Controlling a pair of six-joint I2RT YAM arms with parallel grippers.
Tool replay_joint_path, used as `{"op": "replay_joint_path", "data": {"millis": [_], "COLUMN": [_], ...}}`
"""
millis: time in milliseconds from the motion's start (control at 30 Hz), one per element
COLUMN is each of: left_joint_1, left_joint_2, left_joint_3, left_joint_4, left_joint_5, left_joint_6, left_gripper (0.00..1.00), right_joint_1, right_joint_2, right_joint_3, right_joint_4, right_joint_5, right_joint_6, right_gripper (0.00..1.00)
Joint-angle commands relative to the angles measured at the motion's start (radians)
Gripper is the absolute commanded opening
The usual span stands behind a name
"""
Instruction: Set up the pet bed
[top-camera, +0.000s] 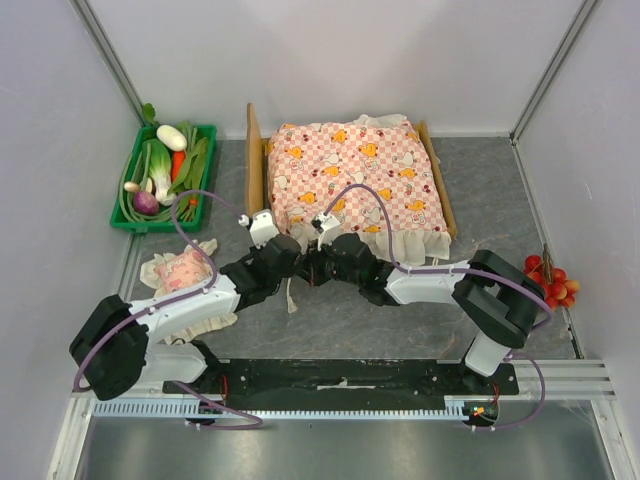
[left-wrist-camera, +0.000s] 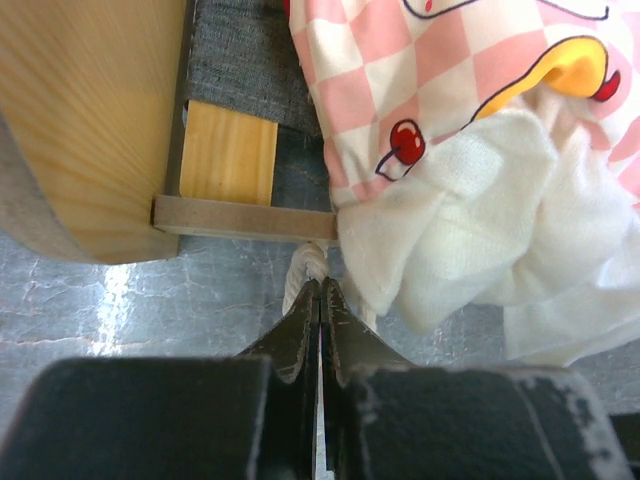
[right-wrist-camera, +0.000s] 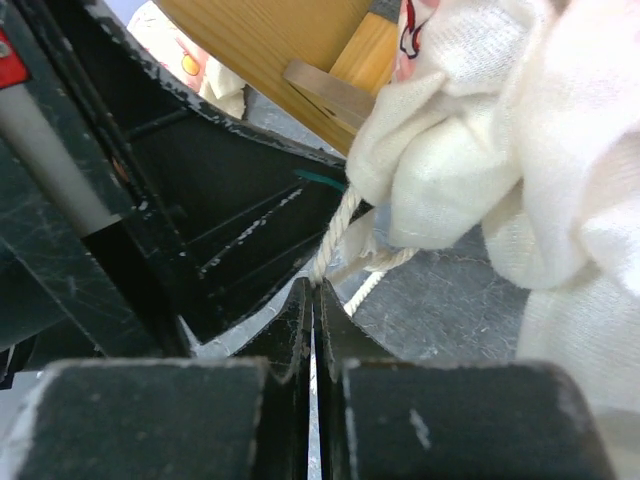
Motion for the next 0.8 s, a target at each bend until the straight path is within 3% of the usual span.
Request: {"op": "replay_joint_path", "data": {"millis": [0,333,767], "left_joint_1": [-0.003,-0.004,-0.037], "left_joint_2": [0.028,0.011,0.022], "left_joint_3": [0.021,0.006,-0.036], "left_joint_4": [0.102,0.184,0.178], "left_joint_5": [-0.064,0.008,0.14], "left_joint_6": [-0.049,-0.03,-0.056], "left_gripper": [0.02,0.02,0.02], "right_joint_1": [-0.001,-0.01,-0.042], "right_joint_2": [-0.034,-0.014,-0.034], "right_joint_3": [-0.002,0.013,0.027], "right_joint_4": [0.052,0.083,0.126], "right_joint_5": [-0.052,-0.063,-0.035], "right_joint_6": [0.031,0.074,0.106], "right_gripper": [0.0,0.0,0.0]}}
